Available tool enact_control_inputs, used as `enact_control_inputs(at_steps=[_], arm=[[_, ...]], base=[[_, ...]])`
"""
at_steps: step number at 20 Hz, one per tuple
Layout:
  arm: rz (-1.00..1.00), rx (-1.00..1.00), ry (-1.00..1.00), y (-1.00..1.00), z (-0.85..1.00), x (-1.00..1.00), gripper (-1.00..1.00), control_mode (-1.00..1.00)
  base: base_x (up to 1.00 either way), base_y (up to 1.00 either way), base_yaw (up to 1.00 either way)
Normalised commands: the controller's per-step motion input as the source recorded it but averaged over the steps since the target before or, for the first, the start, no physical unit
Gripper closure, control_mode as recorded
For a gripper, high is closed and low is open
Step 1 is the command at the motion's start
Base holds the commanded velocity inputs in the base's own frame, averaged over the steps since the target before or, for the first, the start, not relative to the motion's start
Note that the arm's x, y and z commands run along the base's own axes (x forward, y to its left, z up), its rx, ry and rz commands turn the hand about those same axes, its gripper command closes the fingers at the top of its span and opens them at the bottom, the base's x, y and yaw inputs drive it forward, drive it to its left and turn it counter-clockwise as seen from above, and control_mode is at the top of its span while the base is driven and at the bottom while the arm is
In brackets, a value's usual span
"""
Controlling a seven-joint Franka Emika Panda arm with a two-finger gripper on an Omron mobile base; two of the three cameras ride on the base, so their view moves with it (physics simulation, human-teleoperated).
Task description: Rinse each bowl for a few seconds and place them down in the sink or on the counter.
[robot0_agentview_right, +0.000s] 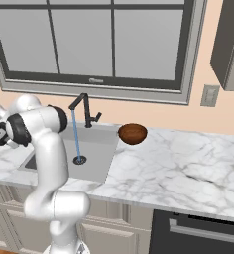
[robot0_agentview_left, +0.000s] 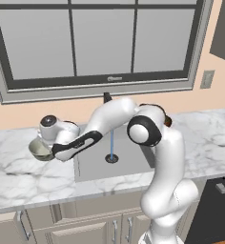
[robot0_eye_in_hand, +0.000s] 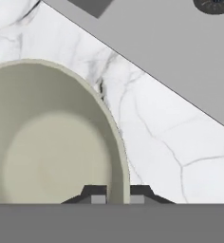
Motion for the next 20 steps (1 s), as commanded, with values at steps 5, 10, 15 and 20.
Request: enact_control_inputs(at_steps=[5, 10, 15, 20], arm=[[-0.02, 0.00, 0.04, 0.27, -0.46, -0.12, -1.00, -1.00], [-0.02, 0.00, -0.02, 0.12, -0.09, -0.12, -1.00, -1.00], [-0.01, 0.00, -0.09, 0.00, 0.30, -0.24, -1.00, -1.00], [-0.01, 0.00, -0.10, 0.00, 0.33, -0.28, -1.00, -1.00]], base=[[0.00, 0.00, 0.00], [0.00, 0.00, 0.00], [0.00, 0.00, 0.00], [0.00, 0.00, 0.00]])
